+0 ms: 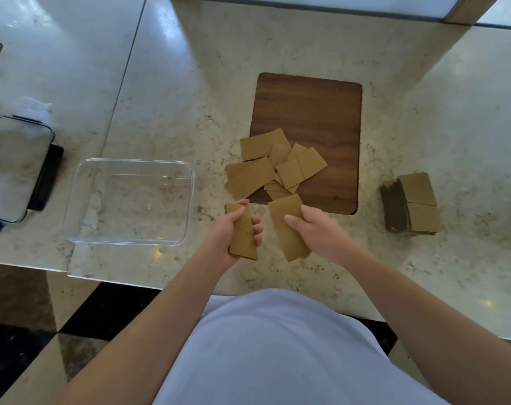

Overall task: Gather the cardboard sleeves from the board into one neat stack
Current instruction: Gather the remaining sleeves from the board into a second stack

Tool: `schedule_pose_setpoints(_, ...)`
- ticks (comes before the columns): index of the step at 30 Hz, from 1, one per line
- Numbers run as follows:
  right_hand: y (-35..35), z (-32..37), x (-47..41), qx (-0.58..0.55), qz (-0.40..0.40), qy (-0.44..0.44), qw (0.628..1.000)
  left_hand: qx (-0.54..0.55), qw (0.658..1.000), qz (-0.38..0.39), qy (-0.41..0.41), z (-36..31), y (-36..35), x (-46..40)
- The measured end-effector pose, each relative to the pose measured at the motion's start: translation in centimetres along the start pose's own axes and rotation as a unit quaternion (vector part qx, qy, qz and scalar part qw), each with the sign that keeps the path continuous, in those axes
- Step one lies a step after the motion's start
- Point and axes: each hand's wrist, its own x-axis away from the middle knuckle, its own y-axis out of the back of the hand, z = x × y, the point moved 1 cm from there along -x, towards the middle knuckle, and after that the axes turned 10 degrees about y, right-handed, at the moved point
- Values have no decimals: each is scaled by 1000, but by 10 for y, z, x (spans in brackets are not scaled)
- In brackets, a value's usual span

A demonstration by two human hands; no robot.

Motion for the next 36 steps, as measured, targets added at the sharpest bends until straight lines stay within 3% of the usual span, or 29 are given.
schedule_pose_setpoints(4, -6, 5, 5, -80, 17, -8, 997, -42, 999, 10, 4, -5, -13, 0)
schedule_pose_setpoints(10, -9, 3, -2, -112, -35, -14, 993, -70, 997, 17, 10, -7, -18, 0)
schedule_pose_setpoints(14, -9, 6, -8, 126, -92, -2, 988, -115, 991, -55, -36, -3, -26, -7)
schedule_pose_setpoints(17, -23, 32, -9, 233, 4, -2, 972, -151, 986, -55, -47, 3, -43, -10)
schedule_pose_setpoints(20, -22, 45, -21, 70, 154, -24, 985, -148, 988, -30, -35, -3, -50, -14)
schedule_pose_setpoints(22, 6, 45, -40, -31, 165, -66, 984, -73, 997, -22, -22, -16, -47, -20)
schedule_pose_setpoints(23, 22, 39, -50, 0, 116, -53, 992, -42, 999, -19, -14, -19, -46, -20)
schedule_pose_setpoints(24, 38, 36, -67, 100, 51, -21, 993, -13, 1000, -14, -6, -26, -46, -21)
schedule_pose_setpoints(25, 50, 30, -80, 234, -2, 16, 972, 14, 1000, -1, 5, -29, -47, -20)
schedule_pose_setpoints(27, 62, 22, -102, 414, -26, 73, 907, 53, 998, 34, 32, -33, -52, -18)
schedule_pose_setpoints(30, 68, 12, -124, 463, 14, 66, 884, 59, 995, 72, 40, -38, -55, -18)
schedule_pose_setpoints(36, 77, -6, -122, 481, -28, 129, 867, 31, 996, 75, 46, -42, -55, -29)
